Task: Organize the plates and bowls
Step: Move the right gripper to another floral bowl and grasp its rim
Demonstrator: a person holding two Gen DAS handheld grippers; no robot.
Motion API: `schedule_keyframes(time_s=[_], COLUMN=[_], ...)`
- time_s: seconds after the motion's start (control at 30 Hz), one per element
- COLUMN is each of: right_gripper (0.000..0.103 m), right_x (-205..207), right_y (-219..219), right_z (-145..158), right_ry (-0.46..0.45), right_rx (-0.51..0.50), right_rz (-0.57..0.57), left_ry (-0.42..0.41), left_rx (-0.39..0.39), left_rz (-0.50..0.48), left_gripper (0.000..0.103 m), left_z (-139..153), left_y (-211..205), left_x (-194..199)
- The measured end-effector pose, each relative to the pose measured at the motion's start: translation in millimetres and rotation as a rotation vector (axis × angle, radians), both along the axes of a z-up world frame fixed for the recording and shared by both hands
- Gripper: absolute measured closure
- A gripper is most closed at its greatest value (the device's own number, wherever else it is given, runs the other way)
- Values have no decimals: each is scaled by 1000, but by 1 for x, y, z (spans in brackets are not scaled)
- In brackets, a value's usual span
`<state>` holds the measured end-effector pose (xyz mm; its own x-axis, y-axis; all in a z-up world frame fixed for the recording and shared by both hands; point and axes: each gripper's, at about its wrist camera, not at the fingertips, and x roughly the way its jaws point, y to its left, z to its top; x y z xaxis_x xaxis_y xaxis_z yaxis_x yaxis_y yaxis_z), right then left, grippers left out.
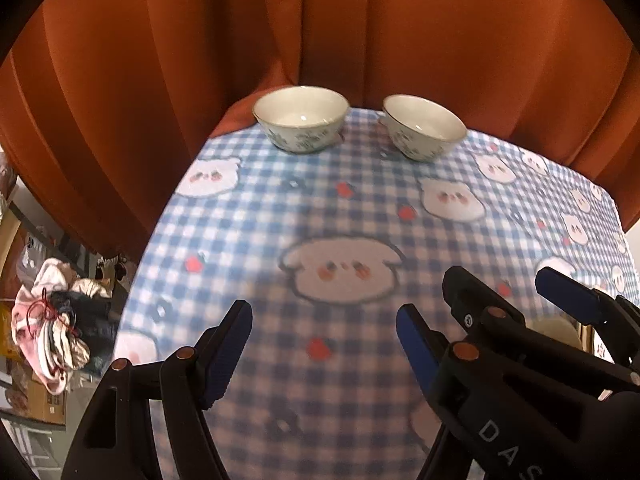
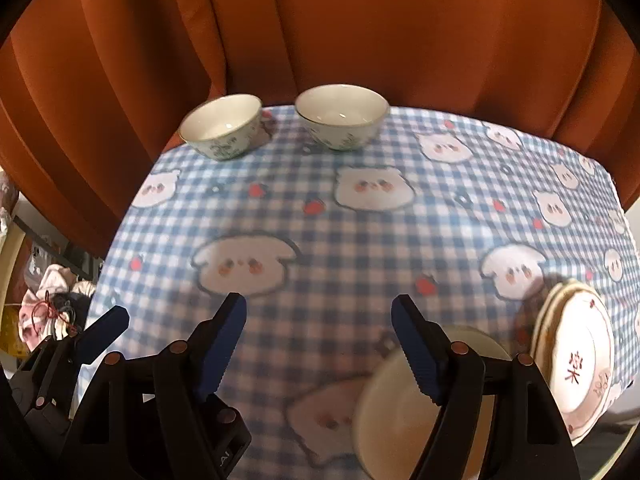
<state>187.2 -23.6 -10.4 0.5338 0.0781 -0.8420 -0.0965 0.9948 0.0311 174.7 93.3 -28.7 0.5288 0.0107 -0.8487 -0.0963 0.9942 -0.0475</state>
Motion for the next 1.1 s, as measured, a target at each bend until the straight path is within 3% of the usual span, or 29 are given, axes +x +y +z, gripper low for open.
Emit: schedule_keyframes(time_s=[0.5, 0.77, 1.1], right_gripper=[25, 25, 25], right_x=[88, 136, 206], right_y=[82, 85, 95], right_z=[1, 7, 2], right_ry=[-29, -73, -114], right_rx=[-1, 4, 23], right_rz=[-60, -85, -55], left_ry=[-28, -74, -107], left_rx=[-10, 8, 56], left_rz=[-46, -65, -6], left_gripper=[27, 28, 28], left_z=[-1, 7, 2], left_y=[71, 75, 87], left_x=[96, 144, 210])
